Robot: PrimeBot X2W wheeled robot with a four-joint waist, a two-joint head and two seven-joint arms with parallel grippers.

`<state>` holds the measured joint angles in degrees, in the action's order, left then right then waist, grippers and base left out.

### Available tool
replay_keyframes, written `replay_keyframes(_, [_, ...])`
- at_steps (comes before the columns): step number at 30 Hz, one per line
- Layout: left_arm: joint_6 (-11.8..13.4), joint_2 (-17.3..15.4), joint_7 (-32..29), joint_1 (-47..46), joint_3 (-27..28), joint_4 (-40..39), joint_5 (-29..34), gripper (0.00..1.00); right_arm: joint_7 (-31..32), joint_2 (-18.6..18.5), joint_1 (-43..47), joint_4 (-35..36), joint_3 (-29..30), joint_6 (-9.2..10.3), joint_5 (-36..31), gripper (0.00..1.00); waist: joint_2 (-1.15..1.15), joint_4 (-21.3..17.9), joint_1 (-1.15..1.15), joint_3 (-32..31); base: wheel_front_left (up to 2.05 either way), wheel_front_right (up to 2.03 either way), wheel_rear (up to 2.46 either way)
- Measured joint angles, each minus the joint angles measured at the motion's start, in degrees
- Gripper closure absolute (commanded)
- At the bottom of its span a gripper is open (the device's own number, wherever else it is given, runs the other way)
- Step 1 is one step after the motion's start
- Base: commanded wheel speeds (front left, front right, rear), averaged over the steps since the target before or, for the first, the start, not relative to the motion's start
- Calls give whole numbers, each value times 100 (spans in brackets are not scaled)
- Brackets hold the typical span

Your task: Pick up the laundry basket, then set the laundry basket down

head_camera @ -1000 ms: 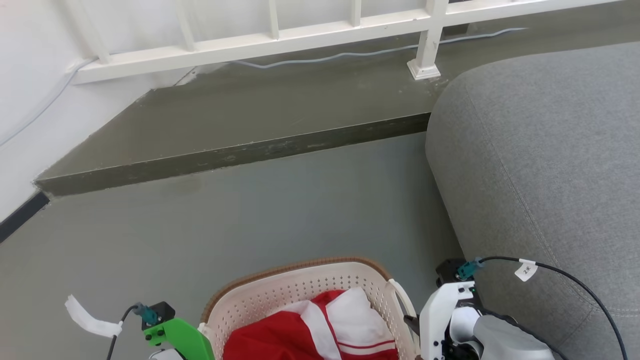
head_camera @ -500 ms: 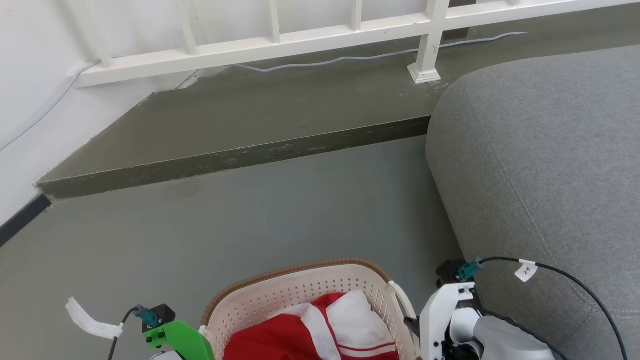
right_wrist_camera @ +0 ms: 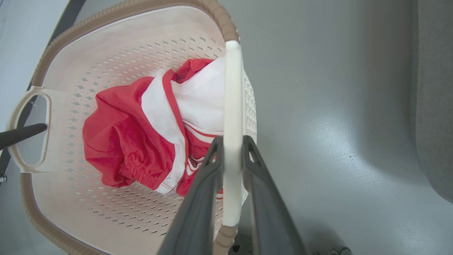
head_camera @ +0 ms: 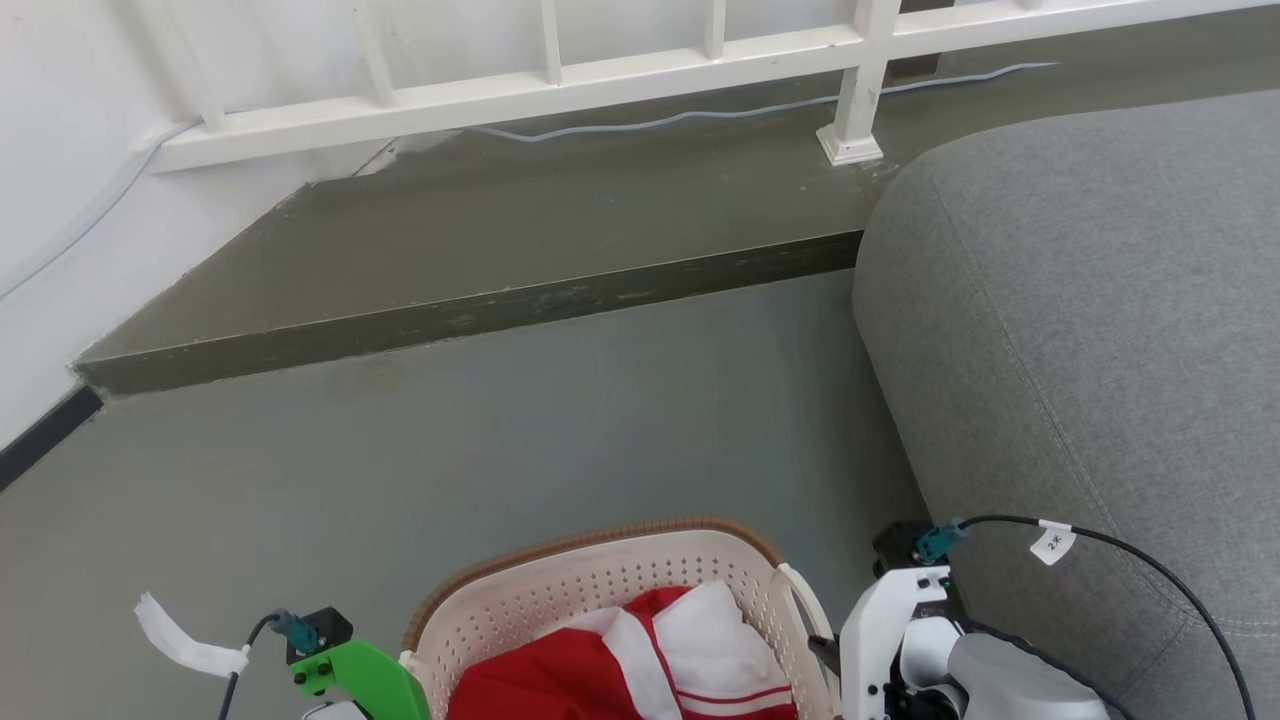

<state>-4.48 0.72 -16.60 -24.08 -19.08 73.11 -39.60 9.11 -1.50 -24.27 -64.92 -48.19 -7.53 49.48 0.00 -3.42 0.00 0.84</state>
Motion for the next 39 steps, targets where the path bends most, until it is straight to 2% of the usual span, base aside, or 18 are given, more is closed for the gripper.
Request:
replay_keyframes(17, [124,-31,146,-205,-120,-257,-103,100,-110,-24,-419,38,-20,66,13,100,0,-27,0,505,0,0,0])
replay_keyframes(28, [243,-45,404,-790,-153,-399,-73,100,-311,-48,-1039,59,27,168,36,100,0,-34,0,1193,0,0,0])
replay_keyframes(39, [252,-120,633,-1407,-172,-550,97,100,-549,-57,-1680,91,69,307,30,100,0,-46,0,1988,0,0,0])
